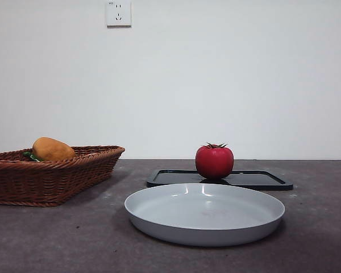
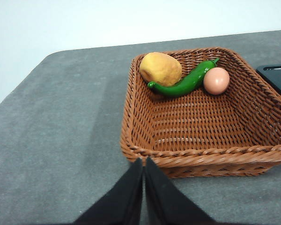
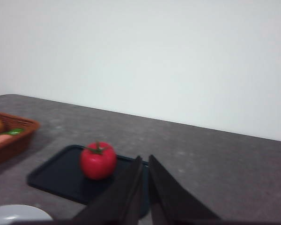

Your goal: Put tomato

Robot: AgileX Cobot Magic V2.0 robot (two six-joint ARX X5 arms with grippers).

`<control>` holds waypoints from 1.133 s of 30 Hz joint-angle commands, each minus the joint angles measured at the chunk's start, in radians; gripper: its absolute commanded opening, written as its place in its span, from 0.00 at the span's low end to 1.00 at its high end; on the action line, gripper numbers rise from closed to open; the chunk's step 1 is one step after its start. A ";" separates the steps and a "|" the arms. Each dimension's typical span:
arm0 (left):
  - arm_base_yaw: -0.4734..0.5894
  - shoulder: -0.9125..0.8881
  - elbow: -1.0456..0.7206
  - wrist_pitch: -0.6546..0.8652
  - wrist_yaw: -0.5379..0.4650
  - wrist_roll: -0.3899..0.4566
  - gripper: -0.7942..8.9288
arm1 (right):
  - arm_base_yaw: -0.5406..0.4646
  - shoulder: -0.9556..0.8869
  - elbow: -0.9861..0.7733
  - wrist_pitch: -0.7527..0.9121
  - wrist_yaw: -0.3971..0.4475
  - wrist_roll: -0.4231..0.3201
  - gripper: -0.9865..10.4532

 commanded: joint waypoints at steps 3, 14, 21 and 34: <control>0.002 -0.002 -0.018 -0.007 0.000 -0.009 0.09 | -0.002 -0.078 -0.103 0.032 0.098 0.008 0.10; 0.002 -0.002 -0.018 -0.007 0.000 -0.009 0.09 | -0.002 -0.166 -0.248 0.032 0.153 0.039 0.10; 0.002 -0.002 -0.018 -0.007 0.000 -0.009 0.09 | -0.002 -0.166 -0.274 -0.040 0.153 0.052 0.10; 0.002 -0.002 -0.018 -0.006 0.000 -0.009 0.09 | 0.000 -0.166 -0.274 -0.095 0.145 0.089 0.10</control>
